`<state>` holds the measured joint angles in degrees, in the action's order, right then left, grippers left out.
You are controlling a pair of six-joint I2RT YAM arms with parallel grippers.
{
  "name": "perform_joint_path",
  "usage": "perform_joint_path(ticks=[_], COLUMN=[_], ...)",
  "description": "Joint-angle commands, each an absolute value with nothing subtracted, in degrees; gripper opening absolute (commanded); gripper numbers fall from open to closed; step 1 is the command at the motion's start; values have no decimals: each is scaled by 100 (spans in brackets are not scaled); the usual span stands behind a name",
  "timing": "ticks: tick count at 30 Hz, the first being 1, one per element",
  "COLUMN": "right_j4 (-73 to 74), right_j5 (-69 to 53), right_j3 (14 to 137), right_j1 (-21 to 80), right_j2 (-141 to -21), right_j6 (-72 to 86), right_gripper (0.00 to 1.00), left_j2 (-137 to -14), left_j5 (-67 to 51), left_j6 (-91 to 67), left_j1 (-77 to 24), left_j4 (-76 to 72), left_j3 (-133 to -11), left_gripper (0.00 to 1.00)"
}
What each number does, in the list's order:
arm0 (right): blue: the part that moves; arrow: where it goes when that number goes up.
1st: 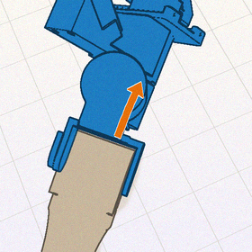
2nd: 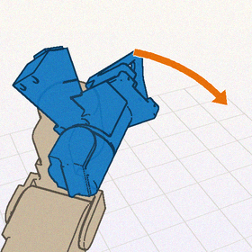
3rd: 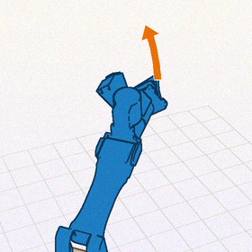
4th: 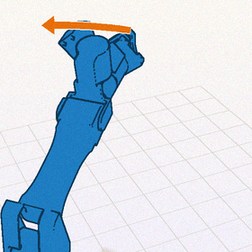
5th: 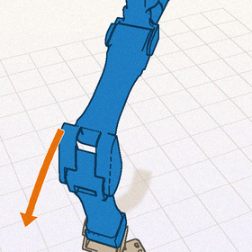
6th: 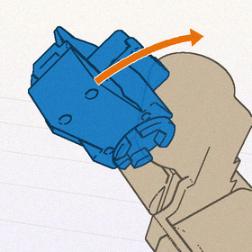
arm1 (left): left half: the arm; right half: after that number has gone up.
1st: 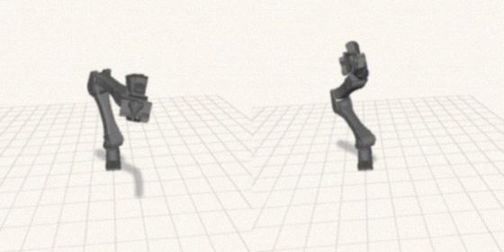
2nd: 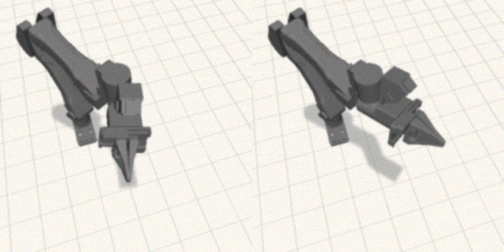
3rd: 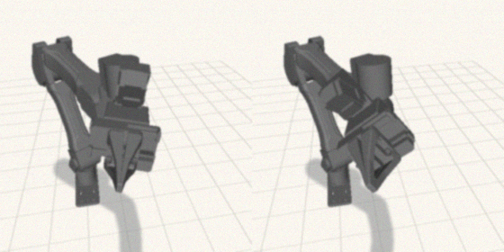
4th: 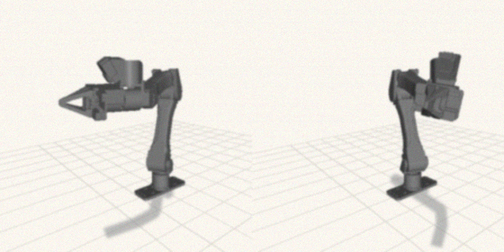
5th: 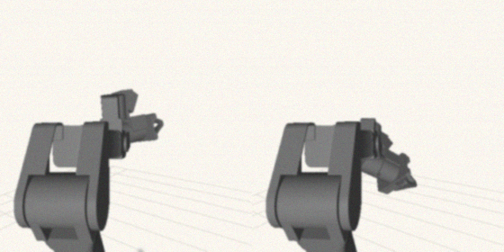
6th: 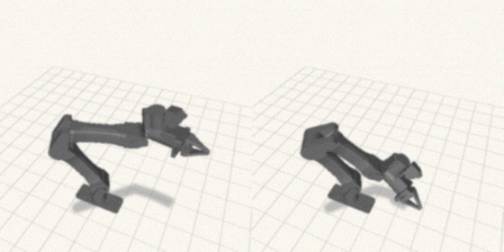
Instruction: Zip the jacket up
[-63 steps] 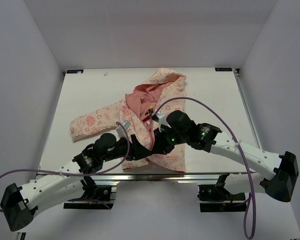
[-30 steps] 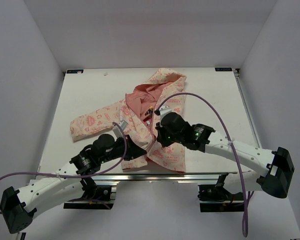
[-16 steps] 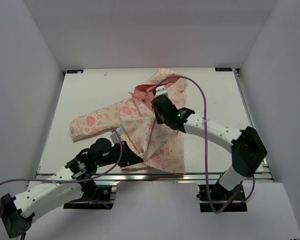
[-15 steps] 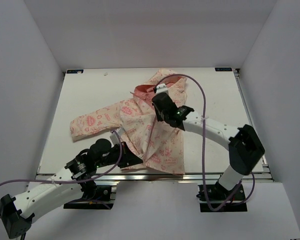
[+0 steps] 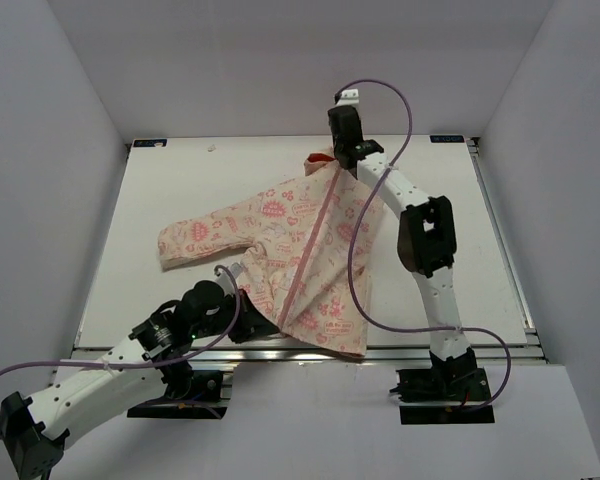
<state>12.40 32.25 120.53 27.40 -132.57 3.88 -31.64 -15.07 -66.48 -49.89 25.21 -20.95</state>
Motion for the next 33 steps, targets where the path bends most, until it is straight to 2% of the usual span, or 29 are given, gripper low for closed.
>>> perform_joint_path(ticks=[1, 5, 9, 10, 11, 12, 14, 15, 17, 18, 19, 20, 24, 26, 27, 28, 30, 31, 33], right_j4=[476, -483, -589, -458, -344, -117, -27, -26, -9, 209, 315, 456, 1159, 1537, 1625, 1713, 1985, 2099, 2398], right_j5=[3981, 3728, 2623, 2332, 2085, 1657, 1093, 951, 870, 844, 844, 905, 1230, 1352, 1380, 1389, 1433, 1407, 1336], right_j3=[13577, 13263, 12491, 12428, 12332, 12235, 11709, 11472, 10786, 10584, 10243, 10083, 9283, 8670, 8431, 8220, 7613, 7455, 6955], right_j1=[1987, 1802, 1732, 1731, 1723, 1731, 1731, 1731, 1723, 1731, 1731, 1723, 1714, 1679, 1661, 1626, 1416, 1302, 898], right_j2=[-14112, -14116, -13720, -13511, -13378, -13229, -12632, -12421, -11736, -11525, -11096, -10883, -9742, -9362, -8969, -8782, -8265, -8114, -7667], right_j6=[-191, -546, -431, -378, -308, -134, -44, 113, 298, 377, 491, 605, 1133, 1483, 1598, 1695, 1986, 2091, 2355], right_gripper=[0, 0, 0, 0, 0, 11, 31, 52, 68, 86, 89, 89, 89, 89, 89, 89, 89, 89, 89], left_j2=[-3155, -3269, -3602, -3899, -4076, -4261, -4752, -4877, -5210, -5316, -5413, -5545, -5983, -6239, -6432, -6529, -6914, -7074, -7451], left_j5=[-2206, -2136, -1890, -1837, -1793, -1697, -1530, -1199, -715, -172, 181, 419, 1598, 1793, 1689, 1192, 225, -337, -879], left_j6=[-6732, -6926, -6707, -6602, -6487, -6234, -5952, -5698, -5363, -5292, -5221, -5151, -4800, -4232, -4019, -3773, -3534, -3464, -3376], left_j1=[-5098, -5089, -5089, -5089, -5089, -5089, -5089, -5089, -5080, -5080, -5080, -5080, -4809, -3871, -3476, -2593, -1500, -502, 286], left_j4=[3567, 3525, 3367, 3366, 3418, 3645, 3953, 4216, 4586, 5006, 5210, 5386, 5582, 5214, 4481, 4065, 3074, 2763, 2366], left_j3=[-2145, -2074, -2267, -2494, -2670, -2855, -3476, -3698, -4503, -4796, -5112, -5655, -6449, -6539, -6478, -6417, -6390, -6355, -6372], left_gripper=[0, 0, 0, 15, 95, 98, 98, 98, 98, 98, 98, 98, 98, 98, 98, 98, 98, 98, 98])
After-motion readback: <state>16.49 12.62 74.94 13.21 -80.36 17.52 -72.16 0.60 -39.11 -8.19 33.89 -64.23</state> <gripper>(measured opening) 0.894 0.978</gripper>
